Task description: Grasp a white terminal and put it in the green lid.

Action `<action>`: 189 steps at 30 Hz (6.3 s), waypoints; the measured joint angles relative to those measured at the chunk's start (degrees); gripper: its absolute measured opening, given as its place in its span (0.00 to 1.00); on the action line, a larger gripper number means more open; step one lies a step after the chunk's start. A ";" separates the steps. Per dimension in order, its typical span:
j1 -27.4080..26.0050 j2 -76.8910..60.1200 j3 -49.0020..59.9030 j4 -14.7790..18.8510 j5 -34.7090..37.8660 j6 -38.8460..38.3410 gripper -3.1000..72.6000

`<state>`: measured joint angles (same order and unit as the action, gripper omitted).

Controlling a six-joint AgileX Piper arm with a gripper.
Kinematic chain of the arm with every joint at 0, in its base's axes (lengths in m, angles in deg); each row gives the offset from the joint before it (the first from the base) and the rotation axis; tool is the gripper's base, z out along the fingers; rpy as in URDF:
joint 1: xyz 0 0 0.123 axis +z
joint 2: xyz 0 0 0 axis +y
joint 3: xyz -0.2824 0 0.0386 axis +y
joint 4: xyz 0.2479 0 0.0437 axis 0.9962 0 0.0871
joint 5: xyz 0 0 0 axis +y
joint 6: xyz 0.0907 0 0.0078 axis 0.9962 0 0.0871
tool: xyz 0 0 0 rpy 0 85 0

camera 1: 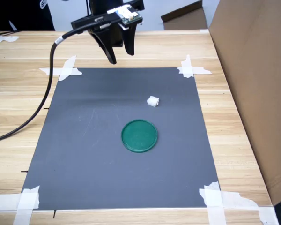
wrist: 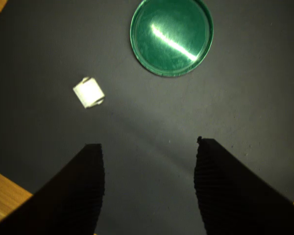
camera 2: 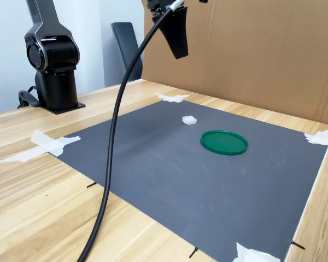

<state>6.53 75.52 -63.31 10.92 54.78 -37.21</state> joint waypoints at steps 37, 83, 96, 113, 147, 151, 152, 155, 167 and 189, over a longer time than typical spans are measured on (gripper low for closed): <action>19.95 21.66 -0.66 -12.04 1.63 -0.99 0.68; 16.84 21.95 -11.38 -10.92 1.92 -0.08 0.40; 9.46 32.84 -20.59 -11.78 4.69 1.26 0.40; 9.46 38.89 -20.63 -14.42 -0.71 4.19 0.42; 3.40 -6.44 6.24 -7.23 -32.46 8.69 0.05; 3.40 -11.21 12.21 -7.23 -37.59 13.35 0.02; 3.40 -14.19 15.53 -7.17 -38.90 16.10 0.01; 3.40 -20.64 22.31 -7.17 -39.14 20.76 0.01; -6.35 -47.26 41.73 -6.74 -48.57 32.62 0.01; -7.03 -74.20 61.73 -10.00 -46.19 31.66 0.01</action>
<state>-0.50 1.31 -1.58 0.92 8.60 -5.54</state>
